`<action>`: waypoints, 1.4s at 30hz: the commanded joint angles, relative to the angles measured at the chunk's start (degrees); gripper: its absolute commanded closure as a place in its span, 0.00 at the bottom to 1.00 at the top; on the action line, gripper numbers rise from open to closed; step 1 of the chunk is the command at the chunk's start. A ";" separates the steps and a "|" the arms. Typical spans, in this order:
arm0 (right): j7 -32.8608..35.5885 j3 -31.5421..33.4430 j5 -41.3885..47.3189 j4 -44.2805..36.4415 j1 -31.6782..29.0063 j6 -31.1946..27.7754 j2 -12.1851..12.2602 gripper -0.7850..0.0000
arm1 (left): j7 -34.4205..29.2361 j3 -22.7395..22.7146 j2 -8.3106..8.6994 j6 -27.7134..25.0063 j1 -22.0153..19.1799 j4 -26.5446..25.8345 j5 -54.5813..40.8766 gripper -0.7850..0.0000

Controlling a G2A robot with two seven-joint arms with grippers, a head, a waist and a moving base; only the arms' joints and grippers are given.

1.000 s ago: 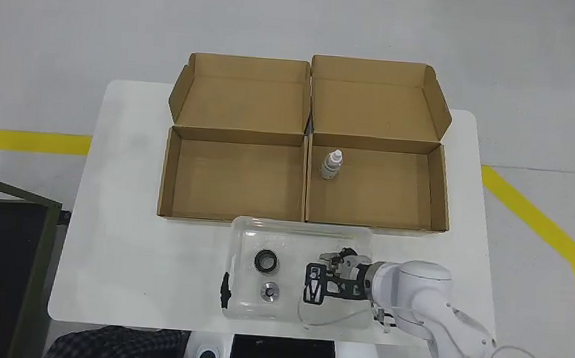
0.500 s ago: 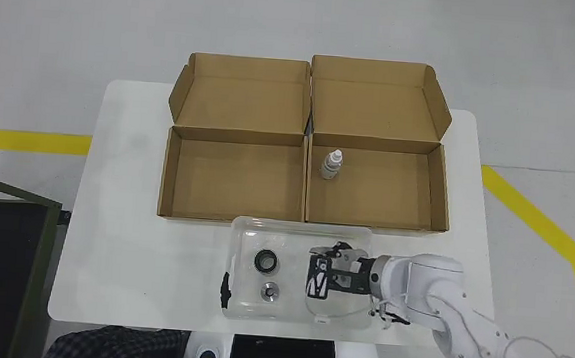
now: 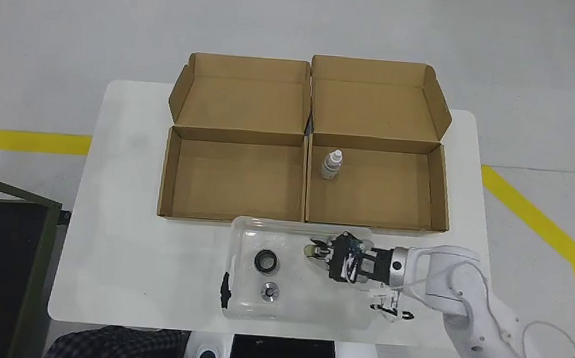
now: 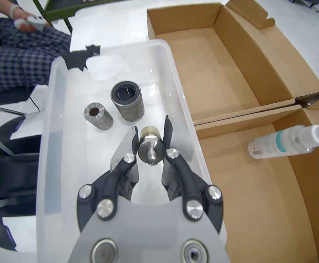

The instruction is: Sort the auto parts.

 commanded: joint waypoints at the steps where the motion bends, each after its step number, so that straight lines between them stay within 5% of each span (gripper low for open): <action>1: -1.38 0.72 2.11 0.80 0.28 -0.55 0.06 1.00 | 0.00 0.00 0.00 0.00 0.00 0.00 0.00 0.00; 22: -9.66 6.23 12.69 2.61 2.24 -1.12 0.46 1.00 | 0.00 0.00 0.00 0.00 0.00 0.00 0.00 0.00; 42: -13.50 9.47 13.80 -0.66 1.64 -1.43 0.69 1.00 | 0.00 0.00 0.00 0.00 0.00 0.00 0.00 0.00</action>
